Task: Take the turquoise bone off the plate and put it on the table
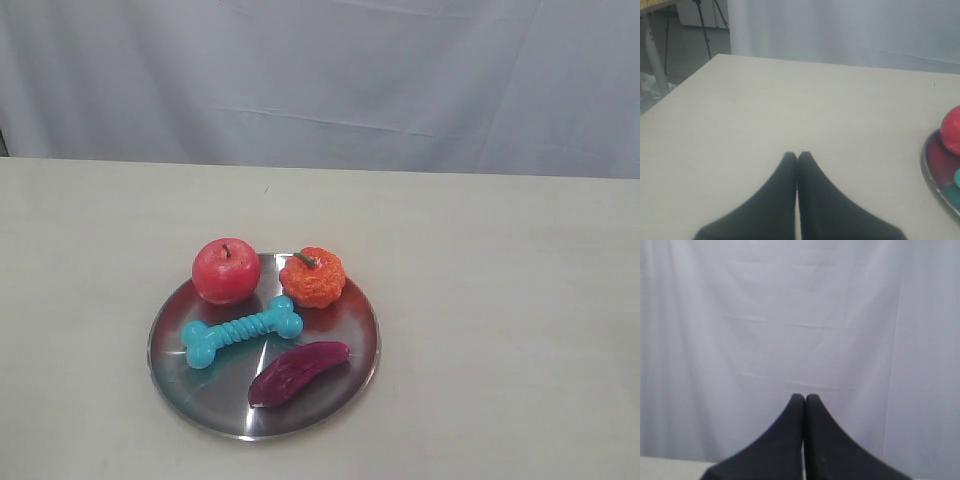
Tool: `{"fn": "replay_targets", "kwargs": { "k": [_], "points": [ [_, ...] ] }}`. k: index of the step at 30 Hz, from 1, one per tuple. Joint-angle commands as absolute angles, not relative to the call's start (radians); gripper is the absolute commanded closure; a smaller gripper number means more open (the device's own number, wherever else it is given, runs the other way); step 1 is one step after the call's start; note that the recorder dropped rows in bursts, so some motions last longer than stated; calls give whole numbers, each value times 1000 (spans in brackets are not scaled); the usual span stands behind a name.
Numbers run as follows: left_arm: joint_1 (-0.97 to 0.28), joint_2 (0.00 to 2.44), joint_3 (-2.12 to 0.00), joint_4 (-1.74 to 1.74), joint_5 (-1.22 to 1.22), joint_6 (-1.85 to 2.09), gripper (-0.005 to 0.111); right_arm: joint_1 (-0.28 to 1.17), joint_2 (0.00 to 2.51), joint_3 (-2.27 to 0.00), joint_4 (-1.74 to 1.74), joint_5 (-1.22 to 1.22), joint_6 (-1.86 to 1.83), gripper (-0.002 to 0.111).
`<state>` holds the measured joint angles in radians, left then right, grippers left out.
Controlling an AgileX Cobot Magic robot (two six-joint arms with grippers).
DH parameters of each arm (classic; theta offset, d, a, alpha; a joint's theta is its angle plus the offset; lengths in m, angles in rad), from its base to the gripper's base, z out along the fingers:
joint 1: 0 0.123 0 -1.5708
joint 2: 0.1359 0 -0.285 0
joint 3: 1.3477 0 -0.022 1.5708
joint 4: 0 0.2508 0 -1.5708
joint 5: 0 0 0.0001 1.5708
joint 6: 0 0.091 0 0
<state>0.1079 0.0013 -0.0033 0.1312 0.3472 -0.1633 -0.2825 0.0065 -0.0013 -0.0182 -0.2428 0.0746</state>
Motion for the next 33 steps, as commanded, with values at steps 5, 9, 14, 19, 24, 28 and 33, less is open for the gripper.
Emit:
{"fn": "replay_targets", "kwargs": {
  "k": [5,9,14,19,24,28,33],
  "points": [
    [101,0,0,132,344,-164,107,-290,0,0,-26,-563,453,108],
    [101,0,0,132,344,-164,107,-290,0,0,-26,-608,791,108],
    [101,0,0,132,344,-164,107,-290,22,-84,-54,-449,733,108],
    [101,0,0,132,344,-164,107,-288,205,-284,-84,-220,716,108],
    [101,0,0,132,344,-164,107,-286,465,-510,-147,36,716,108],
    [101,0,0,132,344,-164,107,-241,661,-690,-134,247,601,108],
    [101,0,0,132,344,-164,107,-89,916,-899,-75,515,374,108]
  ]
}}
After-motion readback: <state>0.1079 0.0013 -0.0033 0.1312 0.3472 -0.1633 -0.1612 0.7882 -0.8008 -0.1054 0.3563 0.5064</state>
